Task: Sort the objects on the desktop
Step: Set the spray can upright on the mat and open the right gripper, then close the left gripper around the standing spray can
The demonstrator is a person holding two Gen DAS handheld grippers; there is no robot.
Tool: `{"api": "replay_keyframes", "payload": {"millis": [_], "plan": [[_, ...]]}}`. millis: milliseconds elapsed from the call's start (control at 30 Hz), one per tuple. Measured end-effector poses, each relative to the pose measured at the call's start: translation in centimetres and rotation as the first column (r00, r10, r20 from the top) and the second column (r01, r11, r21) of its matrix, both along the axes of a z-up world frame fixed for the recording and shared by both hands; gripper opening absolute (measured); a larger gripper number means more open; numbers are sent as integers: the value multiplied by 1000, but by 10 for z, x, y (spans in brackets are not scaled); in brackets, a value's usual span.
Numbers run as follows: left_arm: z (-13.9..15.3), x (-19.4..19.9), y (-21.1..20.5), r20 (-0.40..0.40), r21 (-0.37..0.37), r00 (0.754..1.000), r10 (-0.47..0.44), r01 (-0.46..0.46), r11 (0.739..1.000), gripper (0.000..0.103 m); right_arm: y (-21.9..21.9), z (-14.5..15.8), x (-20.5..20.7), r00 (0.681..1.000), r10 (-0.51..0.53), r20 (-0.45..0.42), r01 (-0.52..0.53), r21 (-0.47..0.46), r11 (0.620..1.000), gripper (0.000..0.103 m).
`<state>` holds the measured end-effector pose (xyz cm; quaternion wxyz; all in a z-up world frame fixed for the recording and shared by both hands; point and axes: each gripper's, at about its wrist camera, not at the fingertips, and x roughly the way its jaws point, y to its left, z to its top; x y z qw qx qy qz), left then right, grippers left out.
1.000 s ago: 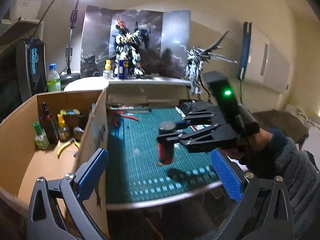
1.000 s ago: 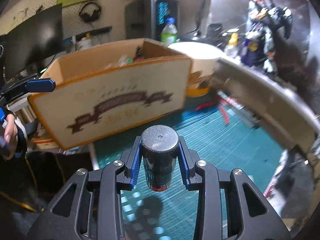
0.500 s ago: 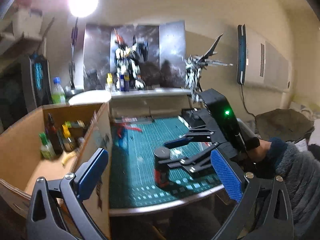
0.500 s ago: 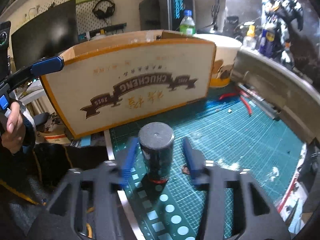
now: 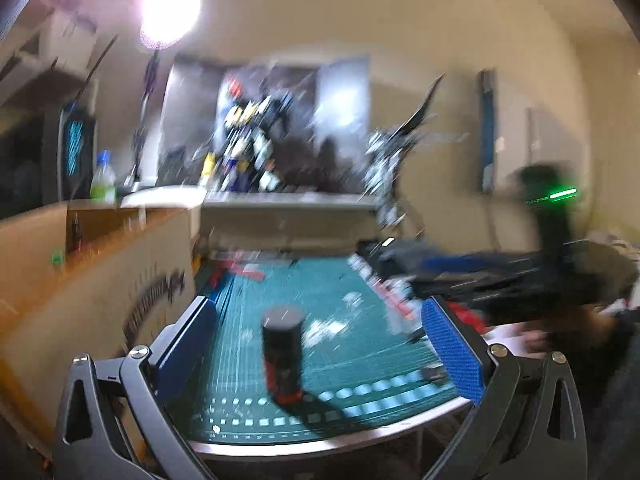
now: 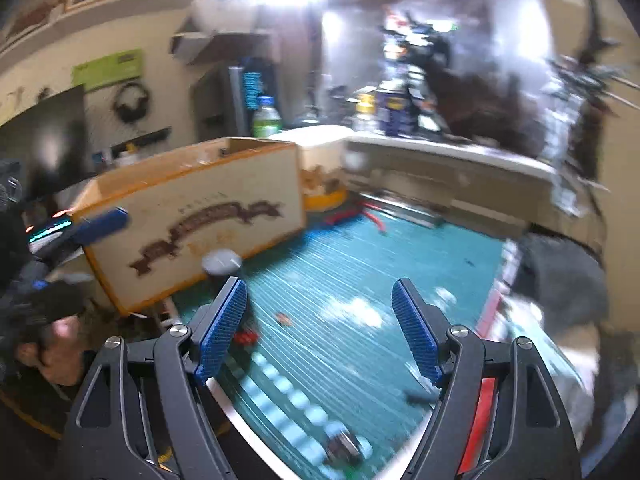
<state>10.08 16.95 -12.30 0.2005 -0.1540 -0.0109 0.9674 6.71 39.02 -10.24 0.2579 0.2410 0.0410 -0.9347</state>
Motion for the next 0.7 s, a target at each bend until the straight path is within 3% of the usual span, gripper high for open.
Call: {"api": "replay_keyframes", "payload": {"millis": [167,333,433,500,633,700], "plan": [[-24,-44,5,145,8,989,36,-37,999,103,39,-9,24,966,-255,42,255,-7,967,73],[-31,-62,11,190,-42,981,42,-34,999,103,64,-13,38,861,-489,139,492,10,870,77],[-35,-68,11,217,-37,975,46,-39,999,103,68,-11,42,810,-558,181,561,36,827,79],[-37,-68,9,222,-36,974,52,-45,998,103,65,-8,43,800,-572,181,574,47,818,80],[-41,-63,6,201,-43,978,57,-49,998,103,56,-2,47,815,-555,165,557,37,829,81],[-45,-59,3,188,-48,980,58,-50,998,96,51,-2,47,821,-549,159,549,45,835,81]]}}
